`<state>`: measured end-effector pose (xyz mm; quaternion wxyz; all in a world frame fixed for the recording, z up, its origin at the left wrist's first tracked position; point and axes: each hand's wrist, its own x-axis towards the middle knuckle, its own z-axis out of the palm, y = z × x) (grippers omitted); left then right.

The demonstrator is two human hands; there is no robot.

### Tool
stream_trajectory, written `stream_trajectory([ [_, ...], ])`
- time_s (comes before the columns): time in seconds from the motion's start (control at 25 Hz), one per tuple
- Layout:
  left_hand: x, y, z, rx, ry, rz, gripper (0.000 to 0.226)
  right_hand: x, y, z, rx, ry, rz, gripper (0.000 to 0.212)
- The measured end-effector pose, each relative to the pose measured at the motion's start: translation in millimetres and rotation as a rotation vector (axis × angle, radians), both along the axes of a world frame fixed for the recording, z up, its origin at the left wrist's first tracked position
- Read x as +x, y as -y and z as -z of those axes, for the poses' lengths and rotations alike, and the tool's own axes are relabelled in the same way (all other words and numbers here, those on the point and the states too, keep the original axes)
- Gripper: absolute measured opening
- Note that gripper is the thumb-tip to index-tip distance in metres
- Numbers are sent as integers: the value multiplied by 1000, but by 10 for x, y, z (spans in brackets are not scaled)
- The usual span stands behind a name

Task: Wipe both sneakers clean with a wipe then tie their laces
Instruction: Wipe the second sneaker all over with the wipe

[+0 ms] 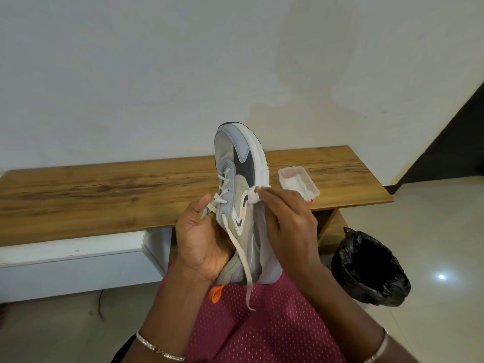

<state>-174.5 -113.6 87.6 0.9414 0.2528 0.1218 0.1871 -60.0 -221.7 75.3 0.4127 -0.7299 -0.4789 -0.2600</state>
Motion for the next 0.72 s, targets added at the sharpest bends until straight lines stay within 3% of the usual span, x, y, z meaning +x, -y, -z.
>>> stream_trajectory([
  [0.2, -17, 11, -13, 12, 23, 11, 85, 203, -144, -242, 66, 30, 55, 24],
  [0.56, -64, -86, 44, -64, 32, -37, 67, -147, 143, 250, -71, -17, -26, 29],
  [0.72, -16, -8, -9, -17, -32, -18, 69, -2, 31, 90, 0, -31, 37, 21],
])
